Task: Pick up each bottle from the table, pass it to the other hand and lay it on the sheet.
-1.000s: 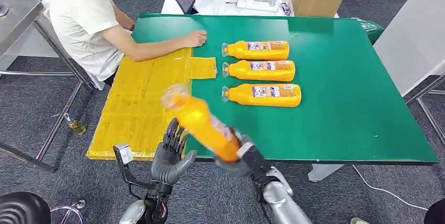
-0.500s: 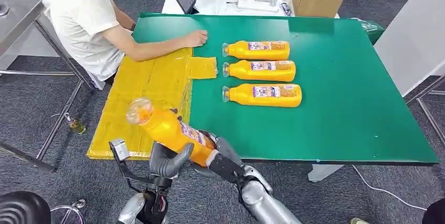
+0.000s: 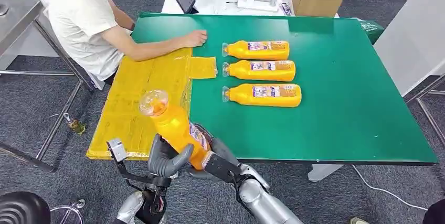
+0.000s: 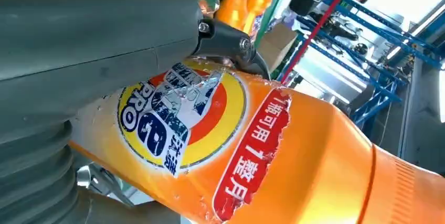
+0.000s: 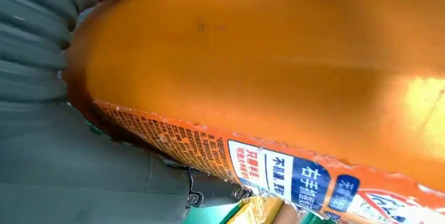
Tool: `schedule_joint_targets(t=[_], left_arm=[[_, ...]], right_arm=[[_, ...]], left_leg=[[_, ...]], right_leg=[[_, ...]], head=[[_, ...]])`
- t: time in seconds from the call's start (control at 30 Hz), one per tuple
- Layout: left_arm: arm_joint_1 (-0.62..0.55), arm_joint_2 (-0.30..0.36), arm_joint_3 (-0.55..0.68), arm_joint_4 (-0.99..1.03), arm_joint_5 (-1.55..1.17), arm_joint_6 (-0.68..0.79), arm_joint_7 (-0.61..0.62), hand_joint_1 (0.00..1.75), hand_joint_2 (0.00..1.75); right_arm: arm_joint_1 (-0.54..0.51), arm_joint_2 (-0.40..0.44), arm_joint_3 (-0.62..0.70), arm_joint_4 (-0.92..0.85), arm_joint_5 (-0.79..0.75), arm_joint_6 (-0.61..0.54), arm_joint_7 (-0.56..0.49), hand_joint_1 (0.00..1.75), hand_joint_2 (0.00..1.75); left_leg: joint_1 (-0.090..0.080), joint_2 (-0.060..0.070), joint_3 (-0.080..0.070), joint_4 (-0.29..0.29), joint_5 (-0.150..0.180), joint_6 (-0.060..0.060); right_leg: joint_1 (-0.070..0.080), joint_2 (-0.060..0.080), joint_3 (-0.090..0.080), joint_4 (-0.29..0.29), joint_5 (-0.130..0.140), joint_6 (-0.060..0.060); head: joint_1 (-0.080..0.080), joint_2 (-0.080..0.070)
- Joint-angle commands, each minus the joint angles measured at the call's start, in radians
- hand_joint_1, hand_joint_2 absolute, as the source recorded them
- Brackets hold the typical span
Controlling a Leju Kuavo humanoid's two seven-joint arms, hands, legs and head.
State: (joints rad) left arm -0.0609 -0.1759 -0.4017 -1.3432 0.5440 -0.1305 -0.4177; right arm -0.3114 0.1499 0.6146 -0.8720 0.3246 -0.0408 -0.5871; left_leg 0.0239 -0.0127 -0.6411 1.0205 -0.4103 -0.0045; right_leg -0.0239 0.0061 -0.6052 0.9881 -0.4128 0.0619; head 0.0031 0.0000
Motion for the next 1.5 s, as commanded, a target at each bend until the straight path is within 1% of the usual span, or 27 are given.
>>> schedule_joint_targets(t=[0.03,0.1,0.2,0.23,0.37,0.43,0.47,0.53,0.57,0.6,0.73,0.77,0.9,0.93,0.97,1.0,1.07,1.1,1.17,1.23,1.27,1.3,1.33,1.4,1.43,1.47,1.5], left_arm=[[-0.046,0.015,-0.024,0.017,0.033,-0.121,0.004,1.75,1.75],[-0.043,0.019,-0.019,0.025,0.028,-0.14,0.016,1.75,1.75],[-0.046,0.02,-0.013,0.043,-0.006,-0.137,0.016,1.75,1.75],[-0.049,0.02,-0.012,0.048,-0.021,-0.126,0.017,1.75,1.75],[-0.073,0.051,-0.014,0.055,-0.192,-0.001,-0.009,1.75,1.75],[-0.076,0.065,0.005,0.052,-0.179,-0.016,0.007,1.75,1.75],[-0.075,0.076,0.02,0.047,-0.163,-0.03,0.018,1.75,1.75],[-0.068,0.091,0.053,0.031,-0.155,-0.034,0.032,1.75,1.75],[-0.062,0.104,0.072,0.017,-0.211,0.023,0.036,1.75,1.75],[-0.058,0.11,0.083,0.007,-0.241,0.054,0.035,1.75,1.75],[-0.05,0.108,0.091,-0.006,-0.247,0.054,0.04,1.75,1.75],[-0.05,0.105,0.089,-0.005,-0.248,0.054,0.04,1.75,1.75],[-0.05,0.105,0.089,-0.005,-0.248,0.054,0.04,1.75,1.75],[-0.053,0.111,0.081,-0.003,-0.309,0.115,0.036,1.75,1.75],[-0.058,0.126,0.075,-0.005,-0.4,0.207,0.036,1.75,1.75],[-0.061,0.139,0.076,-0.009,-0.439,0.237,0.035,1.75,1.75],[-0.065,0.153,0.093,-0.02,-0.49,0.267,0.039,1.75,1.75],[-0.062,0.156,0.103,-0.03,-0.49,0.255,0.044,1.75,1.75],[-0.045,0.155,0.129,-0.062,-0.448,0.206,0.058,1.75,1.75],[-0.028,0.149,0.149,-0.089,-0.395,0.171,0.07,1.75,1.75],[-0.026,0.144,0.16,-0.096,-0.376,0.161,0.075,1.75,1.75],[-0.029,0.144,0.163,-0.094,-0.374,0.162,0.076,1.75,1.75],[-0.039,0.143,0.165,-0.086,-0.418,0.204,0.07,1.75,1.75],[-0.084,0.175,0.123,-0.04,-0.716,0.41,0.017,1.75,1.75],[-0.102,0.177,0.115,-0.012,-0.802,0.473,0.022,1.75,1.75],[-0.157,0.196,0.076,0.061,-1.011,0.577,0.036,1.75,1.75],[-0.178,0.2,0.063,0.092,-1.078,0.607,0.04,1.75,1.75]], right_arm=[[-0.025,-0.009,0.06,0.08,-0.006,0.029,0.004,0.0,1.75],[-0.016,-0.007,0.051,0.078,-0.009,0.027,-0.002,0.0,1.75],[-0.002,-0.007,0.041,0.066,-0.011,0.023,-0.005,0.0,1.75],[0.002,-0.008,0.037,0.064,-0.01,0.018,-0.006,0.0,1.75],[0.033,-0.003,-0.014,0.035,-0.01,-0.076,-0.01,0.0,1.75],[0.046,-0.008,-0.029,0.018,-0.006,-0.103,-0.011,0.0,1.75],[0.053,-0.011,-0.035,0.011,0.0,-0.126,-0.015,0.0,1.75],[0.079,-0.006,-0.084,-0.014,0.001,-0.213,-0.041,0.0,1.75],[0.107,0.013,-0.146,-0.052,0.005,-0.351,-0.069,0.0,1.75],[0.116,0.018,-0.164,-0.072,0.0,-0.387,-0.077,0.0,1.75],[0.127,0.012,-0.161,-0.111,0.006,-0.385,-0.057,0.0,1.75],[0.128,0.013,-0.161,-0.11,0.006,-0.384,-0.055,0.0,1.75],[0.128,0.013,-0.161,-0.11,0.006,-0.384,-0.055,0.0,1.75],[0.138,0.028,-0.194,-0.121,-0.01,-0.438,-0.066,0.0,1.75],[0.159,0.044,-0.255,-0.162,-0.035,-0.56,-0.101,0.0,1.75],[0.176,0.043,-0.286,-0.217,-0.032,-0.657,-0.111,0.0,1.75],[0.231,0.082,-0.462,-0.368,0.032,-0.657,-0.111,0.0,1.75],[0.241,0.084,-0.495,-0.397,0.036,-0.657,-0.111,0.0,1.75],[0.273,0.091,-0.536,-0.479,0.042,-0.657,-0.111,0.0,1.75],[0.287,0.087,-0.525,-0.497,0.028,-0.657,-0.111,0.0,1.75],[0.286,0.088,-0.51,-0.478,0.046,-0.657,-0.111,0.0,1.75],[0.281,0.085,-0.49,-0.465,0.018,-0.657,-0.111,0.0,1.75],[0.28,0.096,-0.497,-0.464,0.038,-0.657,-0.111,0.0,1.75],[0.282,0.111,-0.497,-0.483,0.061,-0.657,-0.111,0.0,1.75],[0.282,0.114,-0.496,-0.489,0.065,-0.657,-0.111,0.0,1.75],[0.27,0.114,-0.481,-0.485,0.071,-0.657,-0.111,0.0,1.75],[0.262,0.112,-0.471,-0.479,0.064,-0.657,-0.111,0.0,0.0]], left_leg=[[0.0,0.0,0.004,-0.001,-0.001,0.002],[0.0,0.0,0.003,-0.001,-0.001,0.001],[0.0,0.001,0.007,-0.001,-0.002,0.002],[0.0,-0.001,0.004,-0.001,-0.001,0.001],[0.0,0.0,0.004,-0.001,-0.001,0.001],[0.0,-0.001,0.007,-0.001,-0.002,0.002],[0.0,-0.001,0.003,-0.001,-0.001,0.001],[0.0,0.001,0.007,-0.002,-0.002,0.002],[0.0,0.001,0.004,-0.001,-0.001,0.001],[0.0,0.002,0.005,-0.002,-0.001,0.001],[0.0,0.003,0.005,0.0,-0.002,0.001],[0.0,0.003,0.002,0.0,-0.001,0.001],[0.0,0.003,0.005,-0.001,-0.002,0.002],[0.0,0.003,0.002,-0.001,-0.001,0.001],[0.0,0.002,0.004,-0.001,-0.002,0.002],[0.0,0.001,0.002,-0.001,-0.001,0.001],[0.0,0.001,0.004,0.0,-0.002,0.002],[0.0,0.002,0.002,0.0,-0.001,0.001],[0.0,-0.001,0.0,0.0,-0.001,0.001],[0.0,0.001,0.004,0.0,-0.003,0.002],[0.0,0.001,0.001,0.0,-0.001,0.001],[0.0,0.001,0.003,0.0,-0.003,0.002],[0.0,0.002,0.005,0.0,-0.003,0.002],[0.0,0.003,0.005,0.0,-0.003,0.002],[0.0,0.002,0.001,0.0,-0.001,0.001],[0.0,0.0,0.001,0.0,-0.001,0.001],[0.001,0.001,0.003,0.0,-0.001,0.001]], right_leg=[[0.001,-0.001,0.005,-0.001,-0.001,-0.003],[0.001,-0.001,0.003,-0.001,-0.001,-0.002],[0.002,-0.002,0.008,-0.002,-0.002,-0.004],[0.001,-0.002,0.005,-0.001,-0.002,-0.002],[0.001,-0.002,0.005,-0.001,-0.001,-0.003],[0.001,-0.004,0.008,-0.002,-0.002,-0.004],[0.001,-0.003,0.004,-0.001,-0.001,-0.003],[0.001,-0.002,0.007,-0.002,-0.002,-0.004],[0.001,-0.001,0.004,-0.001,-0.001,-0.003],[0.001,-0.001,0.004,-0.001,-0.001,-0.003],[0.001,0.0,0.005,0.0,-0.002,-0.004],[0.001,0.001,0.002,0.0,-0.001,-0.002],[0.001,0.0,0.004,-0.001,-0.002,-0.003],[0.001,0.0,0.002,-0.001,-0.001,-0.002],[0.001,-0.001,0.005,-0.001,-0.002,-0.003],[0.0,-0.001,0.002,0.0,-0.001,-0.002],[0.001,-0.002,0.005,0.0,-0.003,-0.004],[0.001,-0.001,0.002,0.0,-0.001,-0.003],[0.0,-0.003,0.0,0.001,-0.002,-0.003],[0.001,-0.001,0.004,0.001,-0.003,-0.004],[0.001,-0.002,0.002,0.0,-0.002,-0.002],[0.001,-0.002,0.004,0.0,-0.003,-0.003],[0.001,-0.001,0.005,0.0,-0.003,-0.004],[0.001,0.0,0.005,0.0,-0.002,-0.003],[0.001,0.0,0.001,0.0,-0.001,-0.002],[0.001,-0.003,0.002,0.001,-0.002,-0.003],[0.001,-0.002,0.003,0.001,-0.002,-0.004]], head=[[0.0,0.0],[0.0,0.0],[0.0,0.0],[0.0,0.0],[0.0,0.0],[0.0,0.0],[0.0,0.0],[0.0,0.0],[0.0,0.0],[0.0,0.0],[0.0,0.0],[-0.001,0.0],[0.0,0.0],[0.0,0.0],[0.0,0.0],[0.0,0.0],[0.0,0.0],[0.0,0.0],[0.0,0.0],[0.0,0.0],[0.0,0.0],[0.0,0.0],[0.0,0.0],[0.0,0.0],[0.0,0.0],[0.0,0.0],[0.0,0.0]])
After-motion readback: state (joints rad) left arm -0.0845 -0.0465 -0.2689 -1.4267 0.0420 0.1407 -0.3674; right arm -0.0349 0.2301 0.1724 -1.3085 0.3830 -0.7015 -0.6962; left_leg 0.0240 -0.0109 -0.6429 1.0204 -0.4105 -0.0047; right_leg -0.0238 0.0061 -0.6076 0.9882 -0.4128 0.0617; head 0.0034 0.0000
